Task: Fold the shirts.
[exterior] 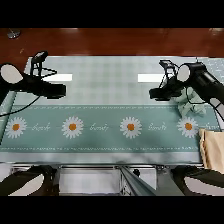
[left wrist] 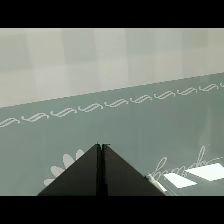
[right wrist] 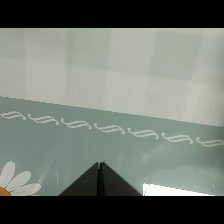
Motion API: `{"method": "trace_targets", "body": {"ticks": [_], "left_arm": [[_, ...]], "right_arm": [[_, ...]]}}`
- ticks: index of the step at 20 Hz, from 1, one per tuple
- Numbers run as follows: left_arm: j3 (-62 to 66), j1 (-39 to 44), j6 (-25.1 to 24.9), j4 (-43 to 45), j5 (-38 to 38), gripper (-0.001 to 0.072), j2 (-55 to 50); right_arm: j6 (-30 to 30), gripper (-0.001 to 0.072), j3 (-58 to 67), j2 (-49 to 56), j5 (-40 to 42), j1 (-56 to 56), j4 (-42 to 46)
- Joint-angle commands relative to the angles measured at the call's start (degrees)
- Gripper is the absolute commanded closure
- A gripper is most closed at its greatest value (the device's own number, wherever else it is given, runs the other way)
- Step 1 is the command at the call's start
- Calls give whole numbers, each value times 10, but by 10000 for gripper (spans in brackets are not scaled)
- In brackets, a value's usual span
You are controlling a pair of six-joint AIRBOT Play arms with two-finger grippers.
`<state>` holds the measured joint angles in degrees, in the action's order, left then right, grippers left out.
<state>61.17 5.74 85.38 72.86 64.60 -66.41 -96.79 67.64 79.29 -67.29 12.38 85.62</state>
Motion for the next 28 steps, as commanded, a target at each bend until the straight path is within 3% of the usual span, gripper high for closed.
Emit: {"method": "trace_targets", "body": {"ticks": [1,12,15,17,18,19,20,21,22,26,28], "left_arm": [[0,0,0,0,0,689,0],[0,0,0,0,-1,688,0],[0,0,0,0,-40,688,-3],[0,0,5,0,-78,667,-10],[0,0,5,0,-108,516,-14],[0,0,4,0,-133,223,-16],[0,0,4,1,-158,3,-16],[4,-2,4,2,-174,3,-16],[12,-5,4,7,-181,3,-16],[38,-34,4,32,-180,3,-16],[37,-51,4,33,-169,3,-19]], "right_arm": [[0,681,0,0,0,0,0],[0,681,0,0,0,0,0],[-3,681,0,0,3,0,-1],[-4,679,0,0,54,0,-4],[-4,654,0,0,81,-1,1],[-5,465,0,0,105,-5,12],[-17,249,1,0,115,-8,14],[-35,122,4,0,125,-11,24],[-57,75,14,0,129,-17,45],[-166,75,84,0,108,-107,162],[-188,75,89,3,103,-174,166]]}}
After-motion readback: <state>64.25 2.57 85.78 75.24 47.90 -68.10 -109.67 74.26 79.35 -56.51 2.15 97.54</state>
